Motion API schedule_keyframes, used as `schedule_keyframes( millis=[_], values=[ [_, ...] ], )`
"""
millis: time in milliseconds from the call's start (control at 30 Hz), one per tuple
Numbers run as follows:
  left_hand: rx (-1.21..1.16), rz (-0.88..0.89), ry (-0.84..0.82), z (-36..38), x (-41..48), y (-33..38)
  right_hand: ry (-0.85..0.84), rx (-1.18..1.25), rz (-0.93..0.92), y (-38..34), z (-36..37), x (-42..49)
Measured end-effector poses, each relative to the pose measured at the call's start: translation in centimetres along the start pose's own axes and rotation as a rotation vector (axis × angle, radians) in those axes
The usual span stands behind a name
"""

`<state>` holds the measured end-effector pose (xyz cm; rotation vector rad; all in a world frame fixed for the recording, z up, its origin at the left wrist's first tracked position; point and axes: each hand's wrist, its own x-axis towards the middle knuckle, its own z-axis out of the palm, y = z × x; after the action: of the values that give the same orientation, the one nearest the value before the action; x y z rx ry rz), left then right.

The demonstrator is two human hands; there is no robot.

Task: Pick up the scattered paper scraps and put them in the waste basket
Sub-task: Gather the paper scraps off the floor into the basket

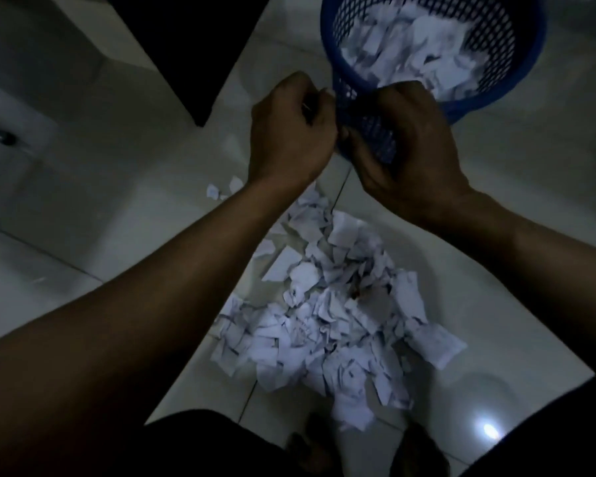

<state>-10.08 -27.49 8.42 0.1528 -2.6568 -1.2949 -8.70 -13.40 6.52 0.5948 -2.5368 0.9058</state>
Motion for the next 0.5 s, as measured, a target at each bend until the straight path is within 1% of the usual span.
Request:
schedule_keyframes(
  millis=[67, 167, 300, 433, 500],
  values=[
    [0.057, -0.024, -0.019, -0.4, -1.2, -2.1, -0.061, 0.012, -0.002, -0.7, 1.5, -1.7],
    [0.131, -0.035, -0.093, -0.9, -3.2, -5.1, -0.213, 0.043, -0.015, -1.5, 3.6, -4.6],
    [0.194, -0.002, -0.232, -1.7, -6.3, -9.4, -0.55, -0.016, -0.065, -1.4, 5.8, -11.3],
    [0.312, 0.074, -0.352, -2.5, -9.2, -13.7, -0.926, -0.143, -0.255, -1.1, 6.3, -18.3],
    [0.382, 0.081, -0.382, -2.5, -10.8, -15.4, -1.015, -0.167, -0.334, -0.9, 6.3, -20.9]
  ],
)
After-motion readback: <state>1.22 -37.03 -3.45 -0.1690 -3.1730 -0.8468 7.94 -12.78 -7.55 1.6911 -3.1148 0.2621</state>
